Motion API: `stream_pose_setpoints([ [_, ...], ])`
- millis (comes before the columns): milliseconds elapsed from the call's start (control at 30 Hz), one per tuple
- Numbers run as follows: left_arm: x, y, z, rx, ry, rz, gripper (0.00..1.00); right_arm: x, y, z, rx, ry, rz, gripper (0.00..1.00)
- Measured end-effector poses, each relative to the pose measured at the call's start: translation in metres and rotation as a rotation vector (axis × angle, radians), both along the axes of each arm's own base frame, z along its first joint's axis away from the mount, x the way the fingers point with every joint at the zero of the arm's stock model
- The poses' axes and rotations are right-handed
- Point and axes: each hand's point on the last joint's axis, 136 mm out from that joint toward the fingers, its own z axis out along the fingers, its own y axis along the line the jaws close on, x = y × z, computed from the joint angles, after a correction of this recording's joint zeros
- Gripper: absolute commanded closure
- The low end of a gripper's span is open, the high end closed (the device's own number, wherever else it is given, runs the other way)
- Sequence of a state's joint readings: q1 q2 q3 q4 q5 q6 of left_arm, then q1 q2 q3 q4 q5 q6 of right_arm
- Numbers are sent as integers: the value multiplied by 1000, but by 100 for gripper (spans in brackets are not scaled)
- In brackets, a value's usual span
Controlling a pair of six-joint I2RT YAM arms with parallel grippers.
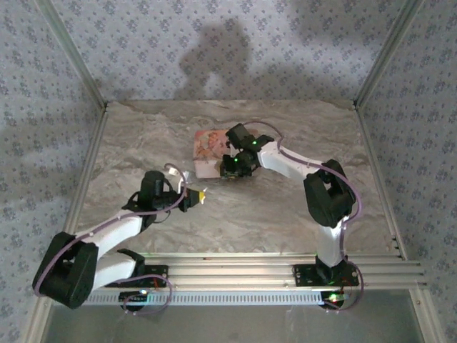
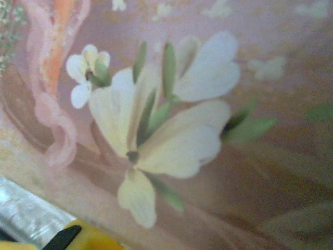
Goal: Unlock the padlock with the key
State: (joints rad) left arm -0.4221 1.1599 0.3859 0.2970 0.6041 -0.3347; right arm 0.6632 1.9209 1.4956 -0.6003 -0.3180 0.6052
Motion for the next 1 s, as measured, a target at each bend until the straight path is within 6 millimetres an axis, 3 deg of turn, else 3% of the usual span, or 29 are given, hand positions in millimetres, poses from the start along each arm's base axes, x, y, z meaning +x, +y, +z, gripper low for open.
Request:
stream_pose_setpoints([
  [167,14,-13,4,17,-56,-24,100,-8,7,8,92,77,24,100],
  [433,33,-15,-13,58,-97,16,100,-9,17,24,228,155,23,100],
  [633,45,-16,-8,56,-175,32,100,-7,19,30,276,177,13,100],
  [1000,47,-24,-9,70,-227,15,100,-3,20,34,301,206,-32,100],
])
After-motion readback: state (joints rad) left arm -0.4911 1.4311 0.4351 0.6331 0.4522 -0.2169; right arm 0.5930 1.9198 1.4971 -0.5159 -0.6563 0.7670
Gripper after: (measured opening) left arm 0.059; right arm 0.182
